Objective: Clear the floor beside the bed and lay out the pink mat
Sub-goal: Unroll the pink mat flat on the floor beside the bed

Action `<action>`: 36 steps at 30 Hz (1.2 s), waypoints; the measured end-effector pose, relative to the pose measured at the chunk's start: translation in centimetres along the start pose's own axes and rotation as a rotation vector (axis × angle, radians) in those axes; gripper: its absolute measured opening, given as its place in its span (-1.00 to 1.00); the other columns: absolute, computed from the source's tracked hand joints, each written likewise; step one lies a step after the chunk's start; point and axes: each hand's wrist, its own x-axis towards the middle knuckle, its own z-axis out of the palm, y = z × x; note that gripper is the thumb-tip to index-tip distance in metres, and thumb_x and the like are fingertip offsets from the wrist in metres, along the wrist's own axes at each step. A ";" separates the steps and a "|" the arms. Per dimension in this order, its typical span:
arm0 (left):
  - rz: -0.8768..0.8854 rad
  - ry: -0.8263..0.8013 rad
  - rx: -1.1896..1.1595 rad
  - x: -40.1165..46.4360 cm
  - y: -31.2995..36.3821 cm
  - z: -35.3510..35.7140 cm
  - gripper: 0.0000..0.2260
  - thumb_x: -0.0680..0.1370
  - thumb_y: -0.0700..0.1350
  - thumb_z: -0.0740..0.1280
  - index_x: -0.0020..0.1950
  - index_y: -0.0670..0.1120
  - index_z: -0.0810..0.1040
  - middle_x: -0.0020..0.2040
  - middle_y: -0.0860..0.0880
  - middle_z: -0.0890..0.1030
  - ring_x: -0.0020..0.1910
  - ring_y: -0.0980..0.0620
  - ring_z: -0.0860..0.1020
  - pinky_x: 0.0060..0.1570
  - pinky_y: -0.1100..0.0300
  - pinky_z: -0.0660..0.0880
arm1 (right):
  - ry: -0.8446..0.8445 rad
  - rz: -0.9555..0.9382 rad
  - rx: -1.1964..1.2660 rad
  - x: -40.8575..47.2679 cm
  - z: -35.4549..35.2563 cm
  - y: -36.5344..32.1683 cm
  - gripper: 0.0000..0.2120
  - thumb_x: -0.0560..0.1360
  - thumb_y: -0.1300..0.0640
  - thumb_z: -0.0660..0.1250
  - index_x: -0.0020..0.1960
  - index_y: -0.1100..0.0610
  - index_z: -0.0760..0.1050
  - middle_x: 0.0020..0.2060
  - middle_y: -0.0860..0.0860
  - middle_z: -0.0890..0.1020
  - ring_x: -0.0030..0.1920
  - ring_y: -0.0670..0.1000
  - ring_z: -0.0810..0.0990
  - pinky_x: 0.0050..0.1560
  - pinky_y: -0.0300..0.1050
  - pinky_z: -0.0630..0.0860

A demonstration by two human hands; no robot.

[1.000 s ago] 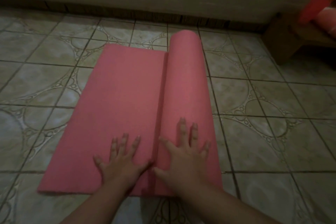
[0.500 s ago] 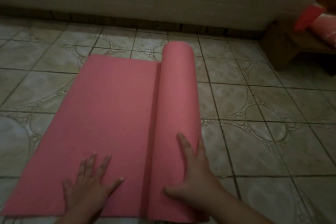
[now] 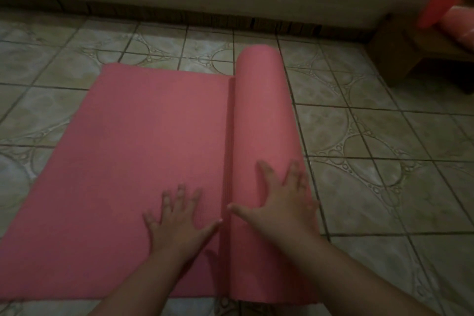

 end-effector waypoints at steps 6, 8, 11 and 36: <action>-0.015 -0.040 -0.010 0.6 -0.9 0.7 -0.06 0.04 0.68 -0.15 0.28 0.38 -0.48 0.40 0.21 -0.50 0.50 -0.01 -0.37 0.33 -0.38 -0.28 | -0.003 0.013 0.174 1.2 -0.6 4.2 0.18 0.05 -0.31 0.51 0.42 -0.38 -0.20 0.53 0.14 -0.09 0.52 0.15 0.01 0.45 0.08 0.18; -0.022 -0.040 -0.022 0.4 -0.9 0.6 -0.07 0.06 0.67 -0.12 0.26 0.39 -0.50 0.38 0.21 -0.51 0.50 -0.01 -0.35 0.36 -0.36 -0.27 | -0.008 -0.038 0.223 1.3 -0.9 4.6 0.17 0.07 -0.21 0.55 0.42 -0.39 -0.17 0.53 0.12 -0.02 0.51 0.11 0.05 0.45 0.03 0.19; -0.056 -0.037 -0.026 0.3 -2.0 0.2 -0.05 0.03 0.67 -0.10 0.26 0.39 -0.50 0.40 0.21 -0.50 0.51 -0.01 -0.33 0.39 -0.34 -0.21 | -0.030 -0.092 0.288 1.2 -0.9 4.2 0.16 0.10 -0.12 0.57 0.41 -0.42 -0.16 0.52 0.10 0.05 0.50 0.07 0.10 0.44 -0.03 0.21; -0.011 -0.111 -0.060 -0.1 -1.8 -1.0 -0.03 0.14 0.63 -0.02 0.47 0.33 -0.21 0.54 0.10 -0.33 0.52 -0.04 -0.31 0.39 -0.36 -0.18 | 0.066 0.198 0.568 3.3 -3.9 6.0 -0.38 0.41 0.13 0.35 0.44 0.01 0.27 0.24 0.13 0.48 0.10 0.10 0.54 0.11 0.06 0.51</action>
